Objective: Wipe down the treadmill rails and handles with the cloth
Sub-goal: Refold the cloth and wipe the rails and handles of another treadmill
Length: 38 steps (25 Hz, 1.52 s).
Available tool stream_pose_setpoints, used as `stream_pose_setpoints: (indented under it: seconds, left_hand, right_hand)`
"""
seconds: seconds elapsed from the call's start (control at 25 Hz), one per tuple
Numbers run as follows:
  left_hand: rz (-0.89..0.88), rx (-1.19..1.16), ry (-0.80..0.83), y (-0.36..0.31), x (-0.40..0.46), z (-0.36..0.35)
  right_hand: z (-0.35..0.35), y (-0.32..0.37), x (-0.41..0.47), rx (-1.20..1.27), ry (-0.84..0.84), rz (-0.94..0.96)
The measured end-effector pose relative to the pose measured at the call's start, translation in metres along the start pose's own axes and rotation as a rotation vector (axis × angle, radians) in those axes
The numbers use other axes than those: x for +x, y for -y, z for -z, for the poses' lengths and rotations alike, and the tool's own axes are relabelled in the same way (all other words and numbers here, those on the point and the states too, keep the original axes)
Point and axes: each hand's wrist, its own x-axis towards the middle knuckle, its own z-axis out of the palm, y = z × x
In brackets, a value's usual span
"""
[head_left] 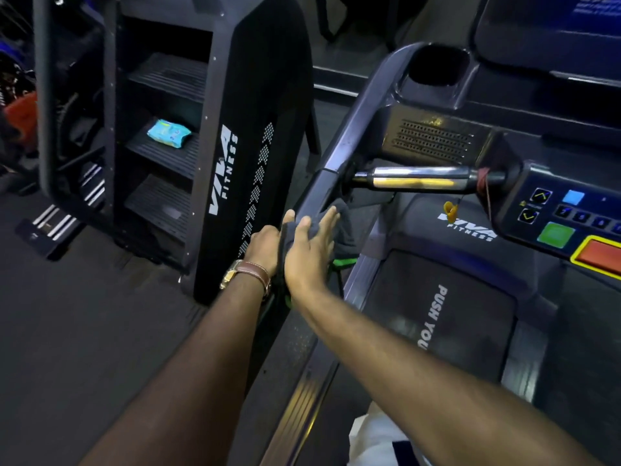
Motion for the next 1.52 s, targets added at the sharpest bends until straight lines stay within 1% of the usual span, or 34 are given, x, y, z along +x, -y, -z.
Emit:
stream_pose_setpoints:
  seconds: [0.04,0.08,0.12,0.16,0.2,0.24,0.32,0.4,0.44,0.48,0.56,0.64,0.72,0.76,0.88,0.92,0.96,1.04,1.12,1.16,1.24,1.28,1.32,1.36,1.4,1.48,1.52]
  left_hand:
    - [0.011,-0.014,0.009,-0.001,0.003,-0.001]
    - [0.031,-0.037,0.015,-0.001,0.004,-0.001]
    - [0.033,-0.056,0.021,0.000,0.005,0.000]
    - [0.024,-0.065,0.038,0.001,0.005,-0.001]
    - [-0.004,-0.045,0.063,0.004,0.006,-0.002]
    - [-0.002,-0.022,0.084,0.007,0.008,-0.002]
    - [0.013,-0.045,0.079,0.006,0.004,0.001]
    - [-0.068,-0.010,0.026,-0.002,-0.005,0.002]
    - [-0.094,0.027,0.011,-0.005,-0.011,0.003]
    - [-0.088,0.037,-0.008,-0.007,-0.014,0.004]
    - [-0.052,0.039,-0.042,-0.007,-0.010,0.004]
    - [-0.027,0.002,-0.044,-0.006,-0.006,0.002]
    - [-0.026,-0.016,-0.045,-0.012,-0.007,0.003]
    - [-0.008,-0.038,-0.037,-0.016,-0.008,0.004]
    - [0.040,-0.072,0.007,-0.022,0.002,0.002]
    - [0.058,-0.079,0.042,-0.022,0.008,0.002]
    - [0.068,-0.092,0.069,-0.022,0.013,0.002]
    - [0.065,-0.156,0.116,-0.024,0.024,0.003]
    - [0.064,-0.257,0.170,-0.025,0.040,0.002]
    - [0.060,-0.283,0.205,-0.027,0.046,0.002]
    - [0.010,-0.308,0.272,-0.029,0.052,0.002]
    - [0.015,-0.395,0.273,-0.027,0.059,0.001]
    - [0.055,-0.540,0.301,-0.027,0.062,0.000]
    - [0.083,-0.657,0.349,-0.031,0.061,0.000]
    - [0.064,-0.697,0.371,-0.034,0.059,0.002]
    - [0.027,-0.719,0.331,-0.039,0.066,-0.002]
    - [0.013,-0.711,0.335,-0.043,0.069,-0.005]
  right_hand:
    - [-0.001,-0.001,0.009,0.042,-0.046,-0.003]
    - [-0.001,0.002,0.023,0.110,-0.082,-0.090]
    - [-0.004,0.006,0.036,0.178,-0.124,-0.219]
    - [-0.006,0.012,0.043,0.205,-0.138,-0.320]
    - [-0.007,0.020,0.042,0.183,-0.110,-0.354]
    - [-0.008,0.029,0.041,0.154,-0.082,-0.345]
    - [-0.009,0.041,0.058,0.153,-0.160,-0.326]
    - [-0.002,0.046,0.088,0.238,-0.251,-0.401]
    - [-0.001,0.045,0.091,0.248,-0.257,-0.429]
    - [0.003,0.049,0.083,0.245,-0.217,-0.418]
    - [0.003,0.054,0.058,0.164,-0.109,-0.330]
    - [0.001,0.060,0.059,0.172,-0.131,-0.310]
    - [0.009,0.054,0.072,0.234,-0.150,-0.315]
    - [0.016,0.043,0.071,0.259,-0.120,-0.290]
    - [0.022,0.001,0.041,0.173,0.102,-0.242]
    - [0.019,-0.004,0.034,0.149,0.141,-0.203]
    - [0.013,-0.011,0.032,0.132,0.127,-0.149]
    - [0.005,-0.009,0.034,0.081,0.002,-0.022]
    - [0.009,-0.004,0.029,0.040,-0.064,0.203]
    - [0.012,-0.007,0.023,0.003,-0.045,0.363]
    - [0.020,-0.014,0.009,-0.174,0.083,0.669]
    - [0.024,-0.010,0.016,-0.329,0.140,0.775]
    - [0.027,-0.002,0.034,-0.519,0.150,0.842]
    - [0.028,0.011,0.056,-0.717,0.116,0.855]
    - [0.028,0.029,0.078,-0.881,0.052,0.814]
    - [0.029,0.059,0.110,-1.067,-0.100,0.687]
    - [0.032,0.065,0.116,-1.118,-0.112,0.697]
